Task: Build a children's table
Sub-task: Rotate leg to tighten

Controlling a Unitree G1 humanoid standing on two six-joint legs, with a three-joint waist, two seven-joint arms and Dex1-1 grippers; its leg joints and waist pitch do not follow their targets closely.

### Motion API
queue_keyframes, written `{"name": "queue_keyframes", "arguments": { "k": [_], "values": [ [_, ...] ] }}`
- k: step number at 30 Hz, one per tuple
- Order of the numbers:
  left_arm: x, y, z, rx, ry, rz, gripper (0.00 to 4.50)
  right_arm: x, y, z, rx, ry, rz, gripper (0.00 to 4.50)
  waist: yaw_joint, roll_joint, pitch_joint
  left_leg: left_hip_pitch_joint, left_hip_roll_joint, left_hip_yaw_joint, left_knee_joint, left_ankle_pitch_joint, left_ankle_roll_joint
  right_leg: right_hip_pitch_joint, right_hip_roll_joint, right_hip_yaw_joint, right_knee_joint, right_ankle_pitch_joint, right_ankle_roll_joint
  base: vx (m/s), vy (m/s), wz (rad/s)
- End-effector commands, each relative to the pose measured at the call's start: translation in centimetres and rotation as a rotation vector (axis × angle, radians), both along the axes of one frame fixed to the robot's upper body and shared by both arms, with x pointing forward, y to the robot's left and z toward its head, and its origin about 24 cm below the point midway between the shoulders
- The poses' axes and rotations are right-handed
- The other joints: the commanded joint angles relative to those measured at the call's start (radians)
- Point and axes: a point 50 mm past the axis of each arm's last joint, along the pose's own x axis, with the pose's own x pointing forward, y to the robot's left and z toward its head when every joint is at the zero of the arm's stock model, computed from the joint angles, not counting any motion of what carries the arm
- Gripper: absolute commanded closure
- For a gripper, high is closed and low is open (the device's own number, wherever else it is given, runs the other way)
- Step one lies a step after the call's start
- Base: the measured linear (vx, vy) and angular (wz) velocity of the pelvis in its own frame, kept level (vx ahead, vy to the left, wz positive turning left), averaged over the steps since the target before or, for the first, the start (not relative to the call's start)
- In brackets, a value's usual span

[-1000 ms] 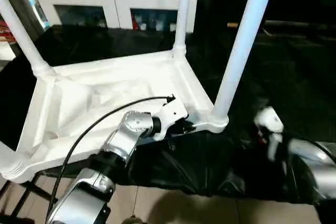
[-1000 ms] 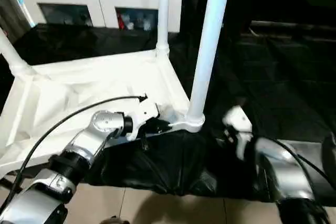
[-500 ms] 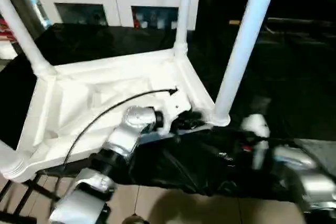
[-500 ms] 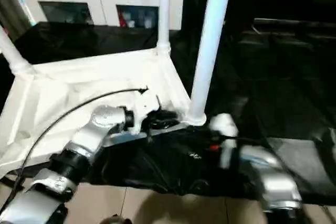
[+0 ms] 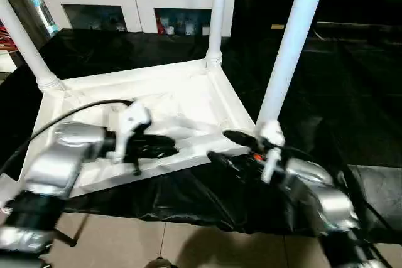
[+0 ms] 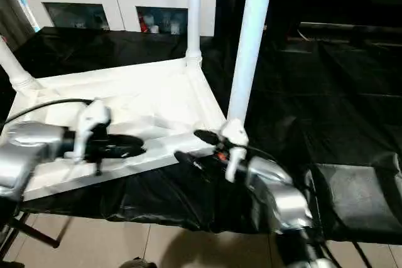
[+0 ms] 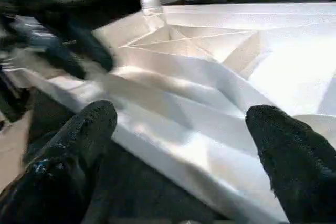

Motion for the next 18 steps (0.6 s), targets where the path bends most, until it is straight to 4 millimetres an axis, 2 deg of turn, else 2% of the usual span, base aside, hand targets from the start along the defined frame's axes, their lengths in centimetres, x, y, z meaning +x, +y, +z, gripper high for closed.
{"name": "queue_keyframes", "arguments": {
  "k": [1, 4, 5, 6, 7, 8, 11, 15, 18],
  "values": [
    [-1.4, -0.5, 0.5, -0.028, 0.059, -0.064, 3.41, 1.4, 0.5, -0.7, -0.048, 0.023, -0.131, 0.05, -0.006, 0.009, -0.058, 0.014, 0.042, -0.017, -0.078, -0.273, -0.024, 0.043, -0.065, 0.052, -0.042, -0.218, -0.219, 0.0, 0.0, 0.0],
    [-2.2, -1.1, 0.0, -0.021, 0.086, -0.089, 3.41, 2.5, 1.1, -0.9, -0.053, 0.037, -0.227, 0.05, -0.013, 0.008, -0.053, 0.017, 0.035, -0.011, -0.076, -0.299, -0.03, 0.041, -0.06, 0.054, -0.056, -0.257, -0.205, 0.0, 0.0, 0.0],
    [-2.4, -1.6, -0.6, -0.004, 0.087, -0.09, 3.41, 3.3, 1.5, -1.0, -0.053, 0.051, -0.317, 0.05, -0.013, 0.012, -0.052, 0.019, 0.037, -0.012, -0.076, -0.303, -0.033, 0.037, -0.064, 0.058, -0.056, -0.265, -0.198, 0.0, 0.0, 0.0],
    [-2.5, -1.9, -1.1, 0.013, 0.08, -0.078, 3.41, 3.9, 1.9, -0.9, -0.04, 0.055, -0.368, 0.05, -0.016, 0.009, -0.05, 0.016, 0.035, -0.014, -0.078, -0.308, -0.036, 0.041, -0.062, 0.056, -0.057, -0.284, -0.194, 0.0, 0.0, 0.0],
    [-2.3, -2.4, -1.8, 0.038, 0.063, -0.053, 3.41, 4.5, 2.3, -0.8, -0.024, 0.059, -0.428, 0.05, -0.015, 0.011, -0.051, 0.023, 0.037, -0.013, -0.078, -0.328, -0.043, 0.034, -0.064, 0.057, -0.063, -0.32, -0.179, 0.0, 0.0, 0.0],
    [-2.1, -2.7, -2.3, 0.051, 0.051, -0.033, 3.41, 4.8, 2.6, -0.7, -0.023, 0.059, -0.463, 0.05, -0.015, 0.012, -0.052, 0.025, 0.036, -0.014, -0.077, -0.328, -0.047, 0.036, -0.062, 0.057, -0.062, -0.323, -0.172, 0.0, 0.0, 0.0],
    [-2.0, -3.2, -2.9, 0.07, 0.044, -0.01, 3.41, 5.3, 3.0, -0.7, -0.028, 0.062, -0.525, 0.05, -0.017, 0.011, -0.056, 0.019, 0.035, -0.015, -0.078, -0.305, -0.051, 0.041, -0.057, 0.057, -0.055, -0.265, -0.159, 0.0, 0.0, 0.0],
    [-2.2, -3.7, -3.6, 0.111, 0.041, 0.0, 3.41, 5.9, 2.6, -0.9, -0.036, 0.079, -0.617, 0.05, -0.018, 0.013, -0.063, 0.018, 0.032, -0.012, -0.071, -0.25, -0.038, 0.043, -0.051, 0.055, -0.043, -0.155, -0.183, 0.0, 0.0, 0.0],
    [-1.6, -3.5, -4.4, 0.163, -0.009, 0.078, 3.41, 6.5, 1.6, -1.0, -0.017, 0.107, -0.722, 0.05, -0.017, 0.013, -0.062, 0.017, 0.031, -0.011, -0.069, -0.248, -0.033, 0.045, -0.051, 0.055, -0.042, -0.146, -0.181, 0.0, 0.0, 0.0]
  ]
}}
